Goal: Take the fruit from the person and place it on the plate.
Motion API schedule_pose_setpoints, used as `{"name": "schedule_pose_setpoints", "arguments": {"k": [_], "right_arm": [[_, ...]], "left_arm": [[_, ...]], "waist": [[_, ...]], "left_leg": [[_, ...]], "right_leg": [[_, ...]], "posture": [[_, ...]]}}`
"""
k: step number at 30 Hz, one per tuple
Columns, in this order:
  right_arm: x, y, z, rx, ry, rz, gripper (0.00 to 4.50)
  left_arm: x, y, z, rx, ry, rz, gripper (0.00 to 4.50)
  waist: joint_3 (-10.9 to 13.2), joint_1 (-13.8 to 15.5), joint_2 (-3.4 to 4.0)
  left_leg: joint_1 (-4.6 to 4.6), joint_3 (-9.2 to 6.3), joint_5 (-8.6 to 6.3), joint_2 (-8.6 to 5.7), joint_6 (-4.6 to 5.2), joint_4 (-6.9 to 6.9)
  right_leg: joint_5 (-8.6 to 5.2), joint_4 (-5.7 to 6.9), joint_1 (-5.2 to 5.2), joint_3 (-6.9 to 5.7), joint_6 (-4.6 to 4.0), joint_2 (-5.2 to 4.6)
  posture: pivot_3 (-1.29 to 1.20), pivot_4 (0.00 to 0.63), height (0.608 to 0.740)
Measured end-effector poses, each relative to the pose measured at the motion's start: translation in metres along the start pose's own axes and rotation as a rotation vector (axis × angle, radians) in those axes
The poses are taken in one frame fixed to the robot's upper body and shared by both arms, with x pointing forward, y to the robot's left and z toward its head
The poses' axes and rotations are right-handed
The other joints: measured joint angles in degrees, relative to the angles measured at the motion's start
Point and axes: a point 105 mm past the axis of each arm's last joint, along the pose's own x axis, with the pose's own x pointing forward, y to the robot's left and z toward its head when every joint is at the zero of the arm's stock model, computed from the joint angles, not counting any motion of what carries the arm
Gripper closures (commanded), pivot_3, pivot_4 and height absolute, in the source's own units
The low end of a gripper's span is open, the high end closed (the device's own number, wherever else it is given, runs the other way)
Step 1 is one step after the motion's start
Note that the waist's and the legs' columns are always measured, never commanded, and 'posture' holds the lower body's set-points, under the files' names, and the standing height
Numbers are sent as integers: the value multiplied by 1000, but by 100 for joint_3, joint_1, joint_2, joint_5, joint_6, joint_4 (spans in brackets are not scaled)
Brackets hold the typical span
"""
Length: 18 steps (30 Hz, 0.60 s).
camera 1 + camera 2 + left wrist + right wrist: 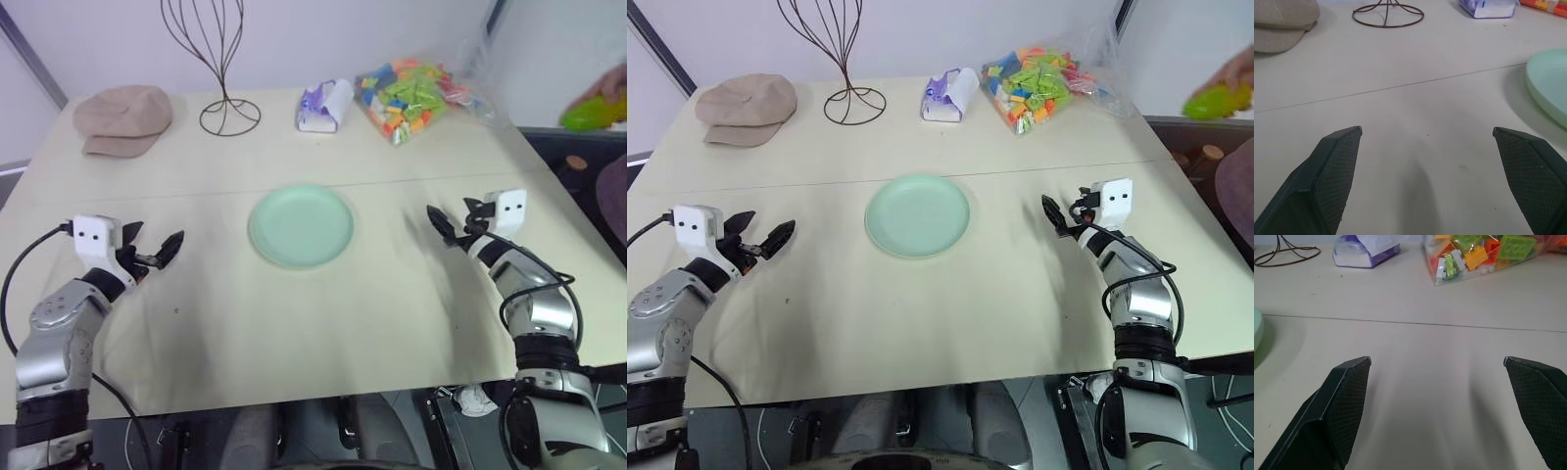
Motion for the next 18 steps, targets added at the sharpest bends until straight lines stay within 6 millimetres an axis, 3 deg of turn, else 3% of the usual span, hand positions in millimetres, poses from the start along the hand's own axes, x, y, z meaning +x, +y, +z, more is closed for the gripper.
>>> {"name": "schedule_pose_setpoints", "arguments": {"k": [18], "right_arm": [[0,0,0,0,1,-2,51]], "left_arm": [[-1,2,2,15,12,-18,0]], "waist": [[0,-1,0]], "left_leg": [[0,0,0,0,0,0]], "right_leg": [[0,0,0,0,0,0]], "posture": [[0,150,740]]}}
